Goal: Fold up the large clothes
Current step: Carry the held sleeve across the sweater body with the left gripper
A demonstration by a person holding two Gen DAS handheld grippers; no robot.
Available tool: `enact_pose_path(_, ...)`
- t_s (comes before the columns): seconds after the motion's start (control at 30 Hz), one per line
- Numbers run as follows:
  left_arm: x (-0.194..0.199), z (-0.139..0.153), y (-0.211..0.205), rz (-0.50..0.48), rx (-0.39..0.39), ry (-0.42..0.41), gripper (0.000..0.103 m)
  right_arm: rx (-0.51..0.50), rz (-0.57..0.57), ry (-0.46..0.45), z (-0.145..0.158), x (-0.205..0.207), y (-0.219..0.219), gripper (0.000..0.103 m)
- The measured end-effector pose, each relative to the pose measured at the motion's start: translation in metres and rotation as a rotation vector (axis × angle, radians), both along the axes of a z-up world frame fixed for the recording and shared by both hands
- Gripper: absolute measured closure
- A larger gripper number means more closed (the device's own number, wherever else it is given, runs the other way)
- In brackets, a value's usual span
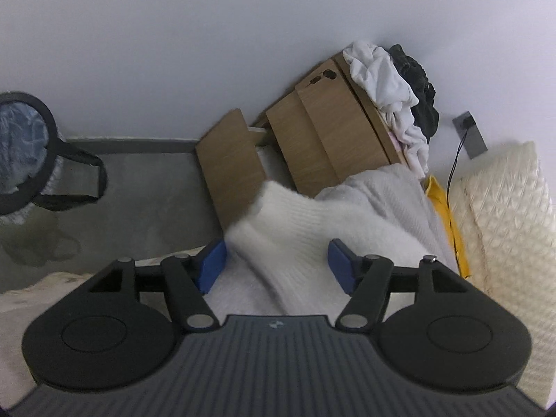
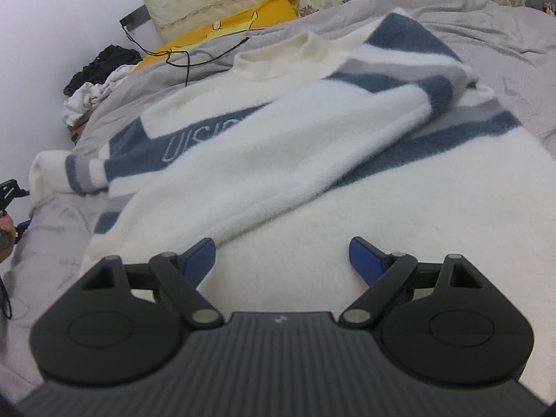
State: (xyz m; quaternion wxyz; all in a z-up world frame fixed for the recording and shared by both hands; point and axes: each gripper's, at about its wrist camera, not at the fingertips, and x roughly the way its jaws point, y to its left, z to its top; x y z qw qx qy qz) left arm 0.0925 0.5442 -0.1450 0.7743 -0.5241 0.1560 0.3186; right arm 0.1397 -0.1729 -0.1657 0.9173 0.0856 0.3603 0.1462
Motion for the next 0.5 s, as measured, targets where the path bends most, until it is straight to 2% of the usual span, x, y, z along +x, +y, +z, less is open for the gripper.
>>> enact_pose_path(0.13,0.015,0.007,0.004,-0.019,0.018,0.01,0.034,-0.007,-0.01,0.002,0.0,0.005,0.004,0.016)
enact_pose_path(0.17,0.019,0.01,0.005,-0.031,0.04,0.017,0.04,-0.006,-0.014,0.002,0.0,0.006,0.004,0.016)
enact_pose_path(0.2,0.024,0.015,0.006,-0.046,0.071,0.037,0.053,-0.006,-0.016,0.001,0.0,0.006,0.004,0.016)
enact_pose_path(0.23,0.027,0.02,0.006,-0.047,0.1,0.064,0.06,-0.009,-0.017,-0.001,0.0,0.006,0.004,0.016)
enact_pose_path(0.27,0.029,0.025,0.006,-0.052,0.131,0.079,0.076,-0.012,-0.018,-0.003,0.001,0.006,0.005,0.017)
enact_pose_path(0.3,0.03,0.03,0.007,-0.059,0.147,0.071,0.087,-0.013,-0.019,-0.003,0.001,0.006,0.005,0.017)
enact_pose_path(0.37,0.028,0.043,0.008,-0.059,0.194,0.065,0.093,-0.01,-0.023,-0.001,0.001,0.006,0.005,0.017)
enact_pose_path(0.5,0.024,0.081,0.003,-0.076,0.277,0.042,0.095,-0.004,-0.02,-0.008,0.005,0.005,0.005,0.018)
